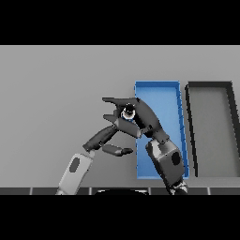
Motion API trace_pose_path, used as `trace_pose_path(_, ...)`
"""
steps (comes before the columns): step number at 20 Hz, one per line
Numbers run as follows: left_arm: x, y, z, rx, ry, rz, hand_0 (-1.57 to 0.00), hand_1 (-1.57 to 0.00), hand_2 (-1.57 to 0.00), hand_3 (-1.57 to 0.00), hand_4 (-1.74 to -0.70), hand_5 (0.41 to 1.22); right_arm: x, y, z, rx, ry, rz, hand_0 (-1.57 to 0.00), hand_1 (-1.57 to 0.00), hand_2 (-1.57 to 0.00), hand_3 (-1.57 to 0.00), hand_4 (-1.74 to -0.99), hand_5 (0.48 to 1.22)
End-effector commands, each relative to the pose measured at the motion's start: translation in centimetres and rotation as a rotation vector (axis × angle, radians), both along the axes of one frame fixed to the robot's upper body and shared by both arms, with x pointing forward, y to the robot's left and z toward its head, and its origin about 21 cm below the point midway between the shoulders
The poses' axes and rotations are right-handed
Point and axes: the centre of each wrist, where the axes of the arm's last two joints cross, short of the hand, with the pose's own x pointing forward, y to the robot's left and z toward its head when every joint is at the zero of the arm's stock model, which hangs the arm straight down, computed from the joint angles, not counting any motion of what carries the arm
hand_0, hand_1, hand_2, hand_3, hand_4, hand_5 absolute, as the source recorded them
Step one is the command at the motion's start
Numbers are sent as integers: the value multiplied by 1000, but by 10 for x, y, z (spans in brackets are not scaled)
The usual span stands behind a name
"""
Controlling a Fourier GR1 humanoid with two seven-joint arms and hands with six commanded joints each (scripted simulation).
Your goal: Pick up the blue pipe and place it into the blue bin.
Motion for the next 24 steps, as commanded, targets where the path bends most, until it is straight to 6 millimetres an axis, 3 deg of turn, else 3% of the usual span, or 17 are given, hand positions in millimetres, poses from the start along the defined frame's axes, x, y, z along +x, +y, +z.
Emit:
trace_pose_path(1,-1,2,-1,4,9,-3,-3,-3,-3,-3,-906,437,5,-8,15,22,-27,-11,-1571,-1571,-1571,-1571,-1741,1221)
trace_pose_path(6,0,3,1,33,15,12,0,0,0,0,-892,428,17,-61,70,54,-128,-295,-1571,-1571,-1571,-1571,-1741,1221)
trace_pose_path(10,1,6,1,26,6,8,0,0,0,1,-886,412,24,-106,78,50,-60,-458,-1571,-1571,-1571,-1571,-1741,1221)
trace_pose_path(15,1,9,-4,52,-1,10,1,1,1,1,-869,418,2,-147,35,47,114,-598,-1571,-1571,-1571,-1571,-1741,1221)
trace_pose_path(21,-6,6,-5,30,5,-6,1,1,1,1,-877,422,-24,-172,-45,41,427,-774,-1571,-1571,-1571,-1571,-1741,1221)
trace_pose_path(24,-8,6,-2,31,12,1,1,1,1,1,-880,427,-35,-172,-76,41,559,-846,-1571,-1571,-1571,-1571,-1741,1221)
